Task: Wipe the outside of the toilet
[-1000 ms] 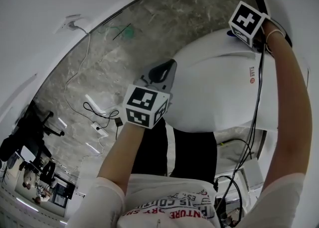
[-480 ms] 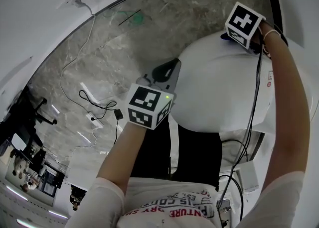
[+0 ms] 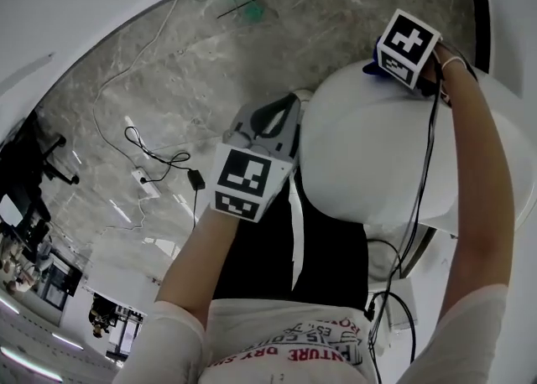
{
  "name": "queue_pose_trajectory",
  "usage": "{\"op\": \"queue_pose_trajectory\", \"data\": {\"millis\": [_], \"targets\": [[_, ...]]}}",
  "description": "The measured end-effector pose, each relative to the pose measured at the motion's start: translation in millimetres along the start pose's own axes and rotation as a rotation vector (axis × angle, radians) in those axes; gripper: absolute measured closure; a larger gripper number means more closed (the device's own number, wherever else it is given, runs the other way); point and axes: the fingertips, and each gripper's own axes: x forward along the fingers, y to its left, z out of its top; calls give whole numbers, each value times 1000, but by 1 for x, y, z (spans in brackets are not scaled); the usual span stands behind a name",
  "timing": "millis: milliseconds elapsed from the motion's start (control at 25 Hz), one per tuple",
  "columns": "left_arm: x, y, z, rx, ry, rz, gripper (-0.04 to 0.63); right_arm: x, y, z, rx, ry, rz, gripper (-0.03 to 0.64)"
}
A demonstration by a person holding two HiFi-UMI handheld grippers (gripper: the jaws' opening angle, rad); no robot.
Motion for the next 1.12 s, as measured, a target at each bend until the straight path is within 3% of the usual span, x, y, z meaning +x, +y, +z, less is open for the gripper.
{"op": "queue_pose_trajectory", "data": {"millis": [400, 760, 1120], "targets": [[-33, 9, -54, -173, -74, 61, 591, 19, 61, 59, -135, -13, -10, 534], [-67, 16, -112, -230, -87, 123, 591, 41, 118, 96, -302, 65, 11, 534], [-91, 23, -154, -337, -137, 189, 591, 70, 169, 118, -497, 157, 13, 534]]}}
